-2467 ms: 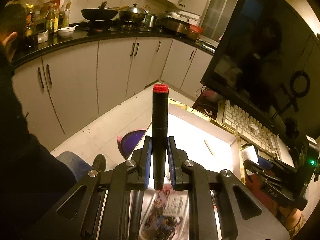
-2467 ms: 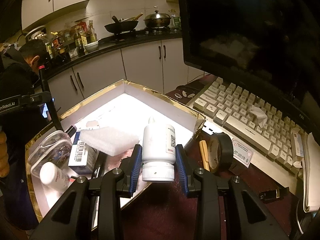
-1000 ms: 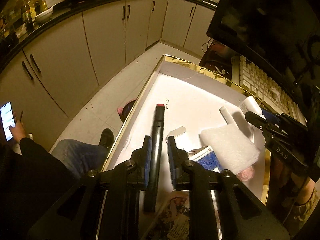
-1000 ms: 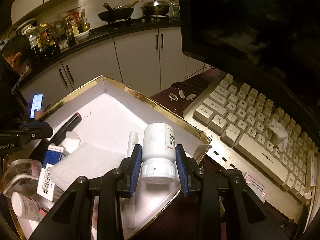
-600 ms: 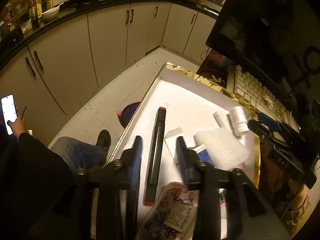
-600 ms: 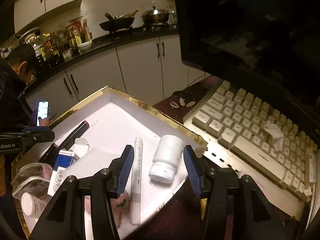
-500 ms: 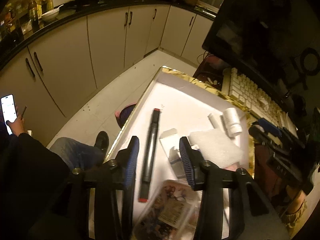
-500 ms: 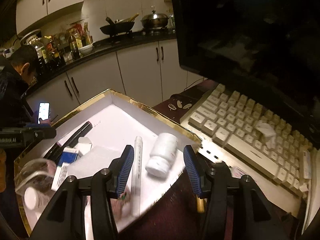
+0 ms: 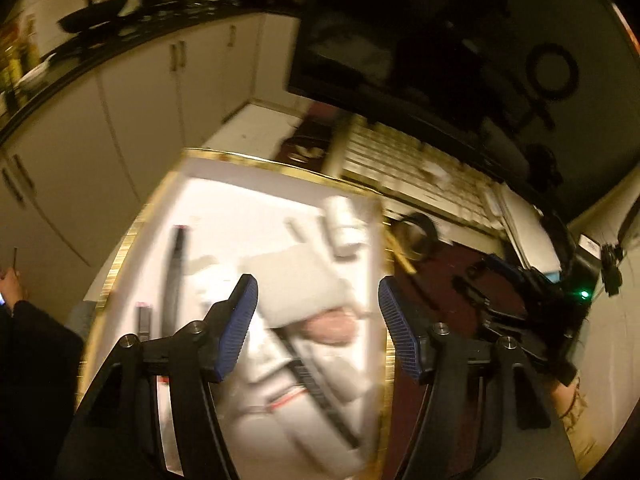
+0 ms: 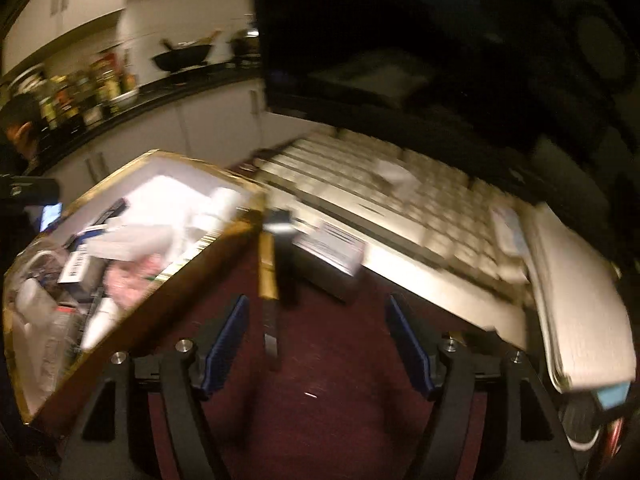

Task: Organize objects
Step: 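Lower the marker and pill bottle into the tray and open both grippers, then move both grippers back over the desk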

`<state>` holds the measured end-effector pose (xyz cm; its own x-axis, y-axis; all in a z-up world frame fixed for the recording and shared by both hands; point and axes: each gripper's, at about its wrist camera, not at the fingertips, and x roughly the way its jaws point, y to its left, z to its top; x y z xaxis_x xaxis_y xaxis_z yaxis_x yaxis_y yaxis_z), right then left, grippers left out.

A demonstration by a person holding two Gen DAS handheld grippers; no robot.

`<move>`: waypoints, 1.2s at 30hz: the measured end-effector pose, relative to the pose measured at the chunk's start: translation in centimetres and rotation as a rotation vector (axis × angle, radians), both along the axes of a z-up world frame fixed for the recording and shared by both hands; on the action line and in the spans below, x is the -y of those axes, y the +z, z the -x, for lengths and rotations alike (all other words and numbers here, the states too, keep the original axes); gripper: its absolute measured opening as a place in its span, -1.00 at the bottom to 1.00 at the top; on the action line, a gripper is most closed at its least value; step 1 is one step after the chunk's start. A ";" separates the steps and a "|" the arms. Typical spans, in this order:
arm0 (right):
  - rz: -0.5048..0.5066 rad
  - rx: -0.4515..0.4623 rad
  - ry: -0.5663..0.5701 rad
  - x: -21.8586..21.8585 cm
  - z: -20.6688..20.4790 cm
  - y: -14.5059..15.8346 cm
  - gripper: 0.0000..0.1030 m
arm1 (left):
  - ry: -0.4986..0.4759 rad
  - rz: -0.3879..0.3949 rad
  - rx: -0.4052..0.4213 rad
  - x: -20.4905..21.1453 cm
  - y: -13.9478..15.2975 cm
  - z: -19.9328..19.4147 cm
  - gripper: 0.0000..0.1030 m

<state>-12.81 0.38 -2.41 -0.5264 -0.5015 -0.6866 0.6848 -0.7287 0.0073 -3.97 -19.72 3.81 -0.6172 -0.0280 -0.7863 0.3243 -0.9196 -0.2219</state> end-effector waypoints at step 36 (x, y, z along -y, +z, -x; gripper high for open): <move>0.023 0.016 -0.073 -3.0 1.1 -1.3 0.38 | -0.031 -0.027 0.043 -8.5 -6.2 13.6 -0.63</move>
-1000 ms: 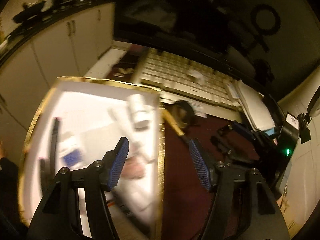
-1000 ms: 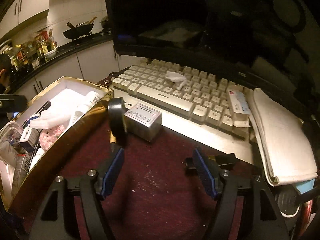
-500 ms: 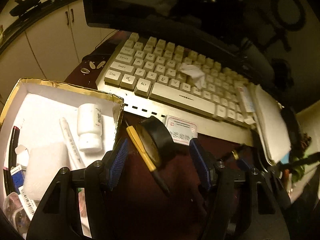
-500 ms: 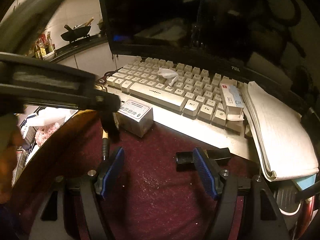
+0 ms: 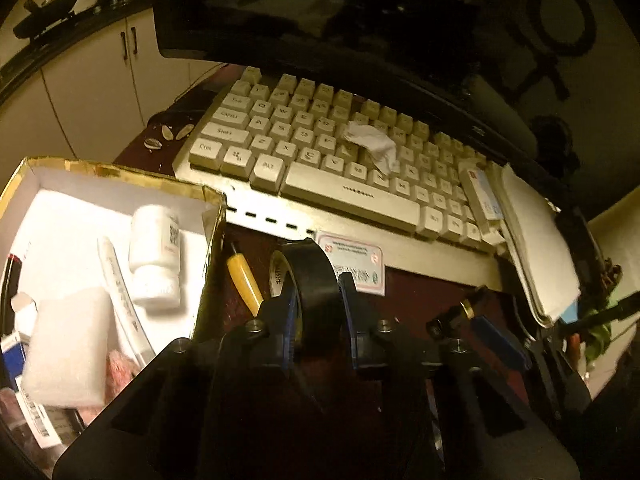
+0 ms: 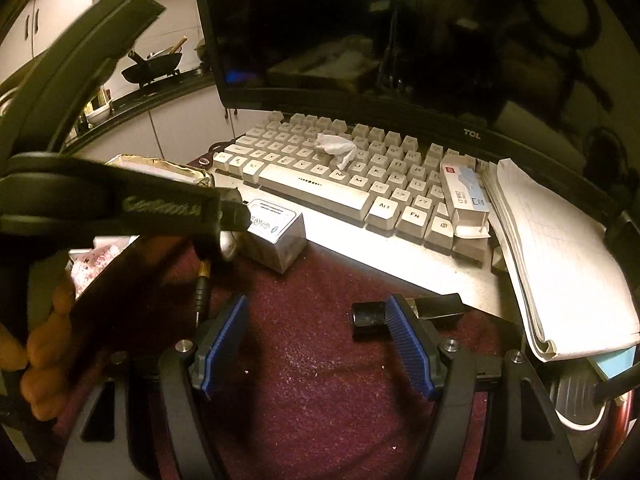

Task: Organize objects
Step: 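Move both grippers back over the desk, then grasp the black tape roll by its ring with the left gripper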

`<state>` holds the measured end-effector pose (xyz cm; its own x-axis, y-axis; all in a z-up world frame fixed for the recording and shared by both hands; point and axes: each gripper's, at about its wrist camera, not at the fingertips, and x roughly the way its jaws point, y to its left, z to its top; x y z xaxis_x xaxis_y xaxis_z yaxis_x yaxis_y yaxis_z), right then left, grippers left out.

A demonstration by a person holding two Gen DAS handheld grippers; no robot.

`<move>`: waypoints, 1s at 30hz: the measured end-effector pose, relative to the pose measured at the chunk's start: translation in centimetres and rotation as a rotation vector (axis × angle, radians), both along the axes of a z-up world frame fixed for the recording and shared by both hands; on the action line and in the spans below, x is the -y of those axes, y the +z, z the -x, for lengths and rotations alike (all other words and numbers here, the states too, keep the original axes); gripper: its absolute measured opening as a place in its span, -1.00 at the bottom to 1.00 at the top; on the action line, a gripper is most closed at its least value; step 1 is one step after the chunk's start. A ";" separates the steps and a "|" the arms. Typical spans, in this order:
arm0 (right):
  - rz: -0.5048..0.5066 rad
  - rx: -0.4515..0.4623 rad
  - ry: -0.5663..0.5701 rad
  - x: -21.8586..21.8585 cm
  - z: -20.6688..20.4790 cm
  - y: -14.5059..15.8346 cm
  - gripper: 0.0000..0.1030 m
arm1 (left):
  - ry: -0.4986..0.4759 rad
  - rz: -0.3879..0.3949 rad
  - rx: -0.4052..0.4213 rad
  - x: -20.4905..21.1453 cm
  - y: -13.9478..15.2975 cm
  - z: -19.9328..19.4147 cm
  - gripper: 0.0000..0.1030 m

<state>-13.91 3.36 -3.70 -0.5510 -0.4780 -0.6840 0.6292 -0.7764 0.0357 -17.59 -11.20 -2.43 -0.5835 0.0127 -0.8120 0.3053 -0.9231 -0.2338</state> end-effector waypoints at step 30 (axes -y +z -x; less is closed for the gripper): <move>-0.002 0.045 0.050 0.7 -0.5 1.0 0.36 | -0.225 0.095 -0.040 -3.5 1.5 -11.5 -0.17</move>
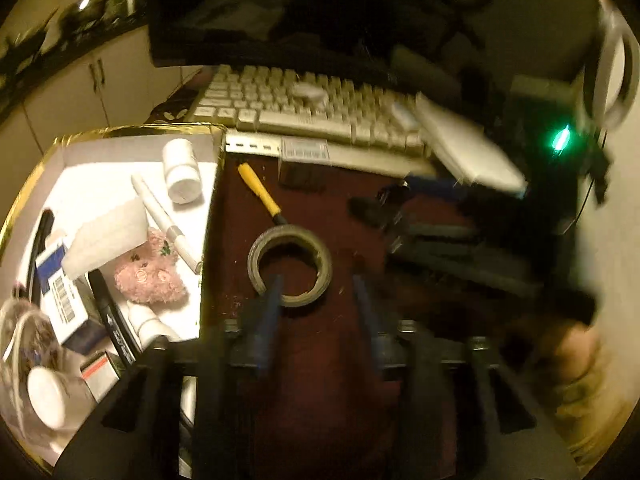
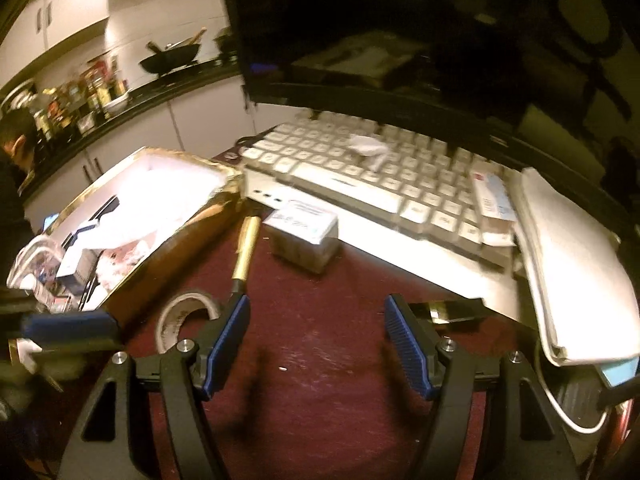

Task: Organize objects
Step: 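Grasp the black tape roll by its ring with the left gripper, then grasp the white printed box with the right gripper while the left holds the tape roll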

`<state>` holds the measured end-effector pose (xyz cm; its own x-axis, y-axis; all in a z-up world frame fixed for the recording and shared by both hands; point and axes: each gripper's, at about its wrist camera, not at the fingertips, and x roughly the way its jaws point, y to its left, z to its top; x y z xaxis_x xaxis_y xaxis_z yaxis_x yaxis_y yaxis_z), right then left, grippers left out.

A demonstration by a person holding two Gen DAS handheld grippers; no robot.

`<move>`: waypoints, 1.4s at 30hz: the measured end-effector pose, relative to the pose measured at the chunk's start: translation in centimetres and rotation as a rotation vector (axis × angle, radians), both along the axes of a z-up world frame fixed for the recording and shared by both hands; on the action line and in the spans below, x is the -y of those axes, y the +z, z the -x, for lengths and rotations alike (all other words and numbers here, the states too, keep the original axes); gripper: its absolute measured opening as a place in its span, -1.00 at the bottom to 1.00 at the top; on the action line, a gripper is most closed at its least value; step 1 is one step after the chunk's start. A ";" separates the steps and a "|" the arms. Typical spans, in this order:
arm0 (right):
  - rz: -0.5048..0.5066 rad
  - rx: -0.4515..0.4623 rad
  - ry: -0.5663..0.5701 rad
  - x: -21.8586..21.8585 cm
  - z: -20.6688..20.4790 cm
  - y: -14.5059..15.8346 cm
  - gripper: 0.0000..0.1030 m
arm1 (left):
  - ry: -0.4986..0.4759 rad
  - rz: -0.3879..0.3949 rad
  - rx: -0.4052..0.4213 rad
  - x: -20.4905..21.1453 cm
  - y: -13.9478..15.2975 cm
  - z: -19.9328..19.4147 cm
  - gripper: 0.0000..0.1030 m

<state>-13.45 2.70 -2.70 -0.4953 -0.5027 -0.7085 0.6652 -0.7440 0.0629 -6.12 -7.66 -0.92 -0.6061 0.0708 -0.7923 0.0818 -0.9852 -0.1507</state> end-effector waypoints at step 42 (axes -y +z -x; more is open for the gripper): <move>0.126 0.125 -0.030 2.1 4.1 0.6 0.36 | 0.028 -0.363 -0.115 3.0 0.3 -3.3 -0.83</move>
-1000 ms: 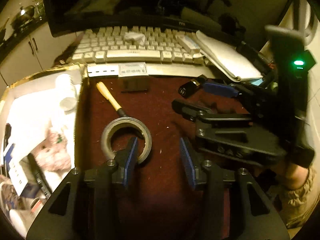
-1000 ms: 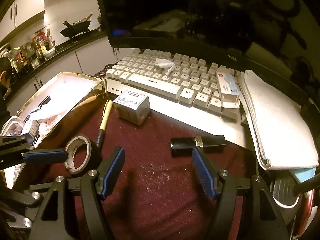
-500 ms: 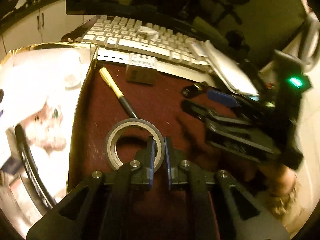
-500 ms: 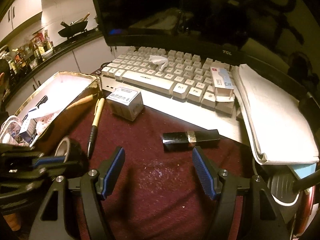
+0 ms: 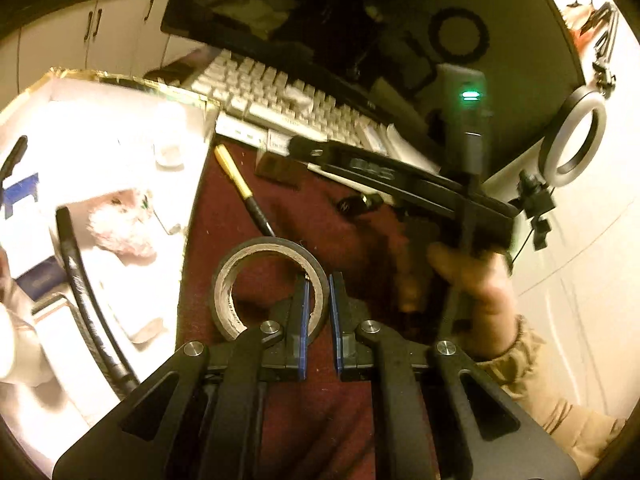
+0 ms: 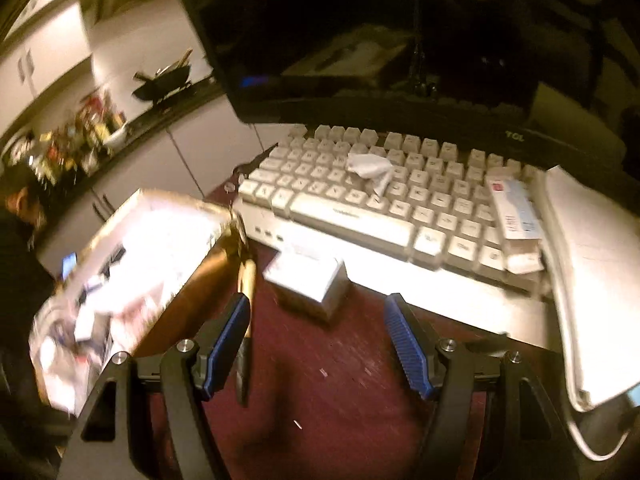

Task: Organize objects
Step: 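Grasp the white printed box with the right gripper while the left holds the tape roll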

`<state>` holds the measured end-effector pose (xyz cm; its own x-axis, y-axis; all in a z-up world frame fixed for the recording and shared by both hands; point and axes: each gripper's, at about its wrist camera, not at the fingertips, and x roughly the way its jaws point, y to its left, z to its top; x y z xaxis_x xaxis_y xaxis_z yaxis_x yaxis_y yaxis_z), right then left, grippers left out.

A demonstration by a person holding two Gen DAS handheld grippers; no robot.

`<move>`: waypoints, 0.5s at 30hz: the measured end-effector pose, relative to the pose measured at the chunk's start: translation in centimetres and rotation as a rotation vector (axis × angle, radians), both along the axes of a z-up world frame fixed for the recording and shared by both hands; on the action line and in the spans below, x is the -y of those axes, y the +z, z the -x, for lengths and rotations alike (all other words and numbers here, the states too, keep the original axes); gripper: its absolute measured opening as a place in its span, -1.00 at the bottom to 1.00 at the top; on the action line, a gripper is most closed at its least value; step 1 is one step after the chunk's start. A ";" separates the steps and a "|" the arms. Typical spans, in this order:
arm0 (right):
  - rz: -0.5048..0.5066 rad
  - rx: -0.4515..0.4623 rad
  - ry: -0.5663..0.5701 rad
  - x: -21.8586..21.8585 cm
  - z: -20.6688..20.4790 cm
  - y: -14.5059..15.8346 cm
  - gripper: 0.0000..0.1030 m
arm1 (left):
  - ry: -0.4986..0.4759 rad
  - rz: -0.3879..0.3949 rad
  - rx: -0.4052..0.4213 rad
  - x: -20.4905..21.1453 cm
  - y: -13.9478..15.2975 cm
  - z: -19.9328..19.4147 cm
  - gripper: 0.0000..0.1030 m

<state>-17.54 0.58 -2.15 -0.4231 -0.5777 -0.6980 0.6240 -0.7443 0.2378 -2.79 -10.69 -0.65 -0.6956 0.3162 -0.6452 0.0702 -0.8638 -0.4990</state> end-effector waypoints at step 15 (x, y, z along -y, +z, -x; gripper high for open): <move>-0.091 0.042 -0.112 4.9 1.7 -2.8 0.35 | 0.057 -0.033 -0.072 3.7 2.1 -2.3 -0.84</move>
